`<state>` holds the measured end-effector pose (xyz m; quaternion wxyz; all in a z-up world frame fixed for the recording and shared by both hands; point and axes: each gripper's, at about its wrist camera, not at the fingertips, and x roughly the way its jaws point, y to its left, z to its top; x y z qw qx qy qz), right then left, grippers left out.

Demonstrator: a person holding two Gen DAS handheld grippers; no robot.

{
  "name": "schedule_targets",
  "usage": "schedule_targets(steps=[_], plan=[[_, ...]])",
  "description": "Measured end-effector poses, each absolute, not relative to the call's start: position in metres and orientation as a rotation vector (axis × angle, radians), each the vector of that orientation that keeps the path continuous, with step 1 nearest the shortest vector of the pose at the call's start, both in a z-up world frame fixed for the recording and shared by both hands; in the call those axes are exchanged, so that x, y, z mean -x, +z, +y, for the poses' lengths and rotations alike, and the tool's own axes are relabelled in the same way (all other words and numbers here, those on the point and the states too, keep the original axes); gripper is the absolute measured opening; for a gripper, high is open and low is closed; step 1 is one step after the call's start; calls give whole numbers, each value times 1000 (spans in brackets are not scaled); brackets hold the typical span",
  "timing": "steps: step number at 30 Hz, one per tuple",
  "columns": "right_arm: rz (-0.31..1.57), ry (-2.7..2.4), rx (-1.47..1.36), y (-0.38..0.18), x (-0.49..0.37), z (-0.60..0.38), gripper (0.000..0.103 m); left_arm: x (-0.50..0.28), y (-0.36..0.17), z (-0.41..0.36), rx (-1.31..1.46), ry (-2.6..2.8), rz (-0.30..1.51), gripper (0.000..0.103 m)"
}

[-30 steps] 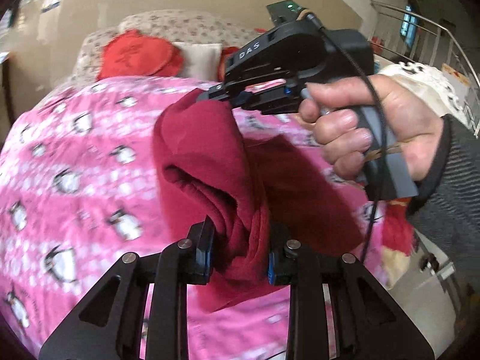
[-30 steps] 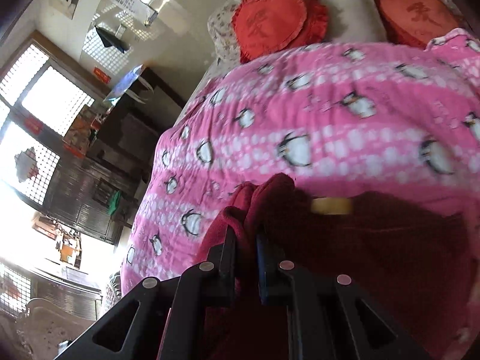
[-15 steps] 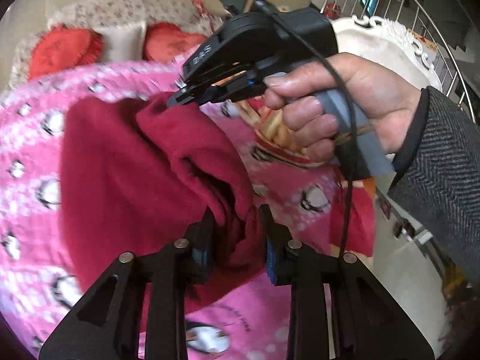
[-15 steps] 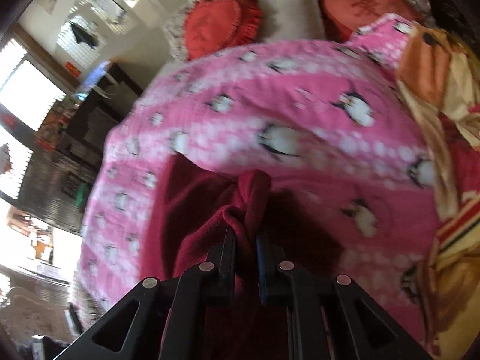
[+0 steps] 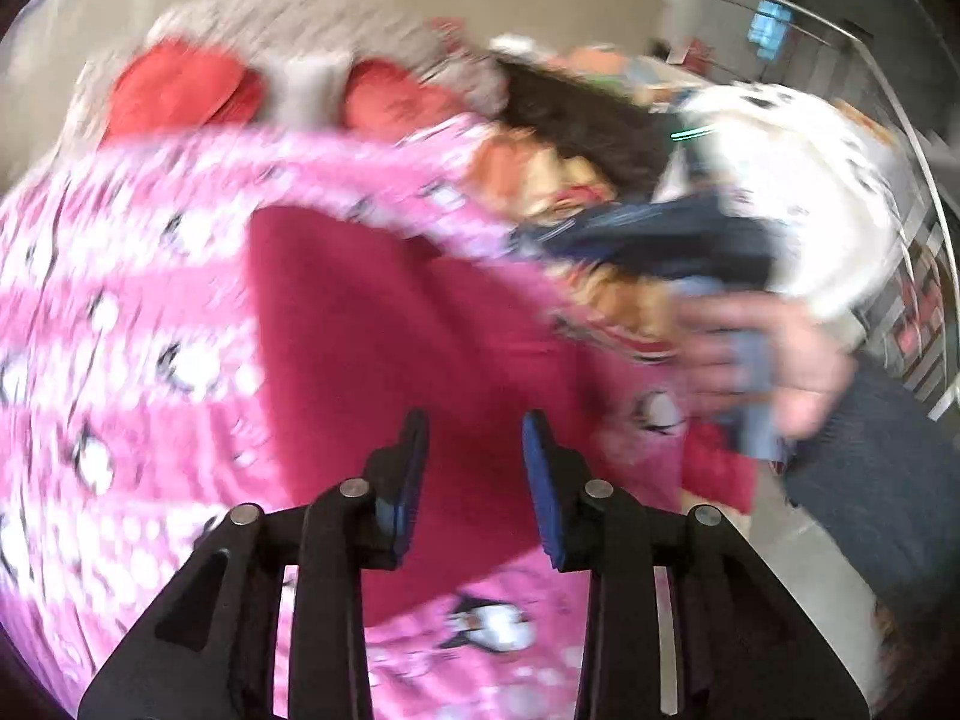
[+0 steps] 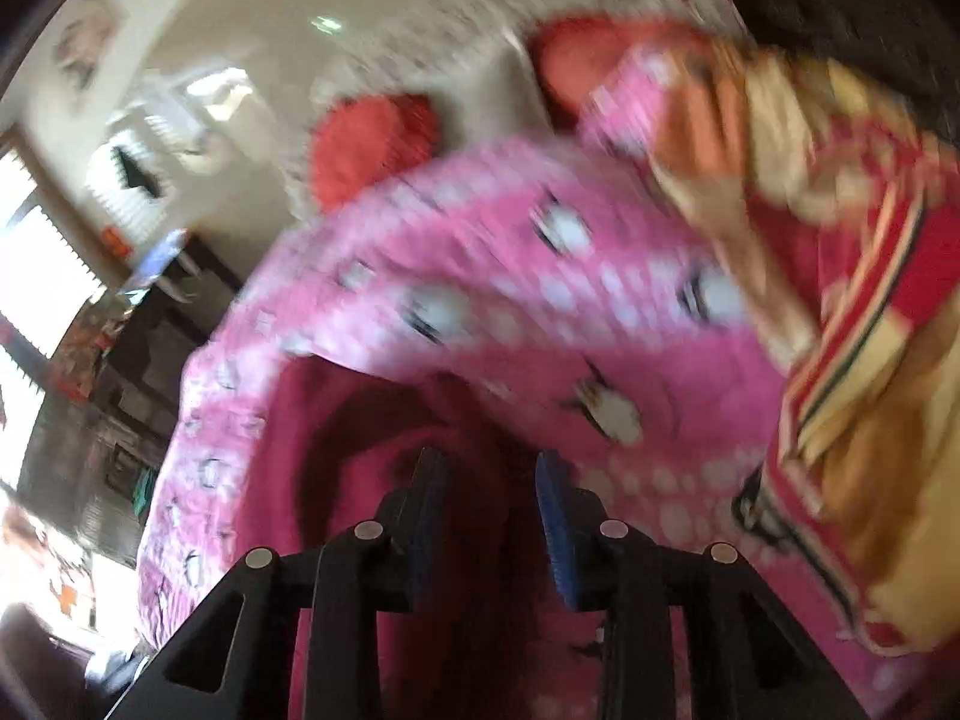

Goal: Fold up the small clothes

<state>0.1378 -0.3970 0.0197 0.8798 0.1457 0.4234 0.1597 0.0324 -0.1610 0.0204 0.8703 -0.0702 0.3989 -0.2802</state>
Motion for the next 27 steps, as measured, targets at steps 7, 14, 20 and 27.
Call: schedule_targets(steps=[7, 14, 20, 27], plan=[[853, 553, -43, 56, -86, -289, 30, -51, -24, -164, 226, -624, 1028, 33], [990, 373, -134, -44, -76, -346, 22, -44, -37, -157, 331, -682, 1033, 33], [866, 364, -186, -56, -62, -350, 25, -34, -32, -173, 239, -642, 998, 33], [826, 332, -144, -62, -60, -347, 26, -35, -41, -172, 205, -623, 993, 33]])
